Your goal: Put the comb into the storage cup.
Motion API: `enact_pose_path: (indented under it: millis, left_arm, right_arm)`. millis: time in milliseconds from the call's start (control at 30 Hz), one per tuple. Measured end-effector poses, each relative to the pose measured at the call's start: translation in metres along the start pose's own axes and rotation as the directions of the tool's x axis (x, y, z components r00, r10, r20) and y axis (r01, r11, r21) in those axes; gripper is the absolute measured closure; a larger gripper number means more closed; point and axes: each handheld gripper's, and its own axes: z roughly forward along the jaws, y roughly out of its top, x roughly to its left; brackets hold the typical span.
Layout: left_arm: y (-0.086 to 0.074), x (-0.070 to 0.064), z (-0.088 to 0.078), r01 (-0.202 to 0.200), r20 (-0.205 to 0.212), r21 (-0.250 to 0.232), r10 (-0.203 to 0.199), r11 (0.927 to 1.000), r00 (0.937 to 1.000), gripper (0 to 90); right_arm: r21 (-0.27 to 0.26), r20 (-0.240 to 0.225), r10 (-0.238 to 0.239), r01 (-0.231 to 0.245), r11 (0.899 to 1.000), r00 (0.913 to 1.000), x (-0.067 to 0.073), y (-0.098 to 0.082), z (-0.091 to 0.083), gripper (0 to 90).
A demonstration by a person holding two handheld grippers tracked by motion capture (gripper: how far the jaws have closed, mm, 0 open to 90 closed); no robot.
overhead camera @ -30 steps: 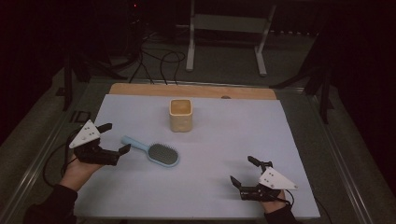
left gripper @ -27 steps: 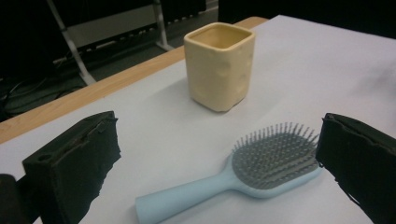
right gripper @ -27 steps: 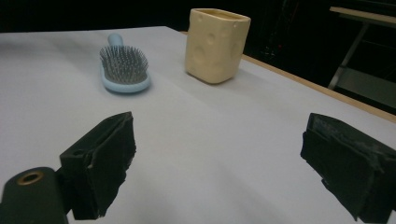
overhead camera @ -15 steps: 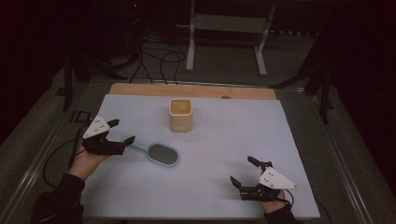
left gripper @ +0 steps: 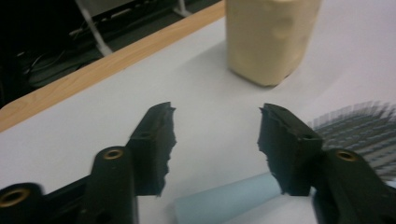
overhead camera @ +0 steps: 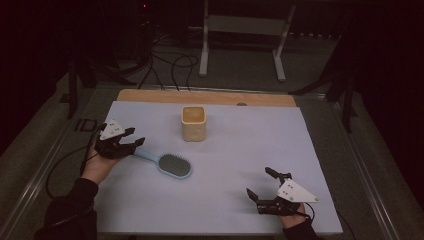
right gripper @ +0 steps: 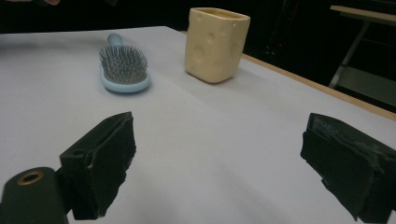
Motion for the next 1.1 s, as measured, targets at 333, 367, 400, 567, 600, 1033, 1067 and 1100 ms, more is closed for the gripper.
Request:
enact_pose_path:
  millis: [333,367,400,567,600,1033,1067,1100]
  left_arm:
    - [-0.010,0.006,0.019,0.026,-0.056,0.073,-0.022,0.9970,0.9982,64.9]
    - [-0.011,0.007,0.020,0.029,-0.065,0.076,-0.024,0.9967,0.9976,65.0]
    - [-0.012,0.007,0.022,0.032,-0.069,0.084,-0.026,0.9959,0.9973,67.3]
    - [-0.017,0.012,0.031,0.039,-0.072,0.120,-0.030,0.9920,0.9969,78.5]
    - [-0.017,0.012,0.032,0.040,-0.070,0.130,-0.031,0.9908,0.9970,81.1]
    - [-0.019,0.012,0.051,0.002,-0.057,0.241,0.012,0.9706,0.9983,89.8]
    - [-0.019,0.012,0.051,0.001,-0.056,0.246,0.013,0.9693,0.9983,89.8]
    - [-0.019,0.012,0.051,0.000,-0.051,0.244,0.013,0.9697,0.9986,89.8]
  right_arm:
    - [0.001,0.002,-0.002,0.002,1.000,1.0000,0.000,0.000,0.000,9.5]
    - [0.003,0.001,-0.005,0.005,1.000,1.0000,0.000,0.000,0.001,9.5]
    - [0.004,0.002,-0.007,0.007,1.000,1.0000,0.000,0.000,0.000,9.5]
    - [0.006,0.000,-0.003,0.003,1.000,1.0000,0.001,0.000,0.001,9.5]
    - [0.006,0.000,-0.004,0.004,1.000,1.0000,0.001,0.000,0.001,9.5]
    - [0.002,-0.001,-0.001,0.001,1.000,1.0000,0.000,0.000,0.001,9.5]
    - [0.002,-0.002,-0.001,0.001,1.000,1.0000,0.000,0.000,0.001,9.5]
    - [0.003,-0.002,0.000,0.000,1.000,1.0000,0.000,0.000,0.001,9.6]
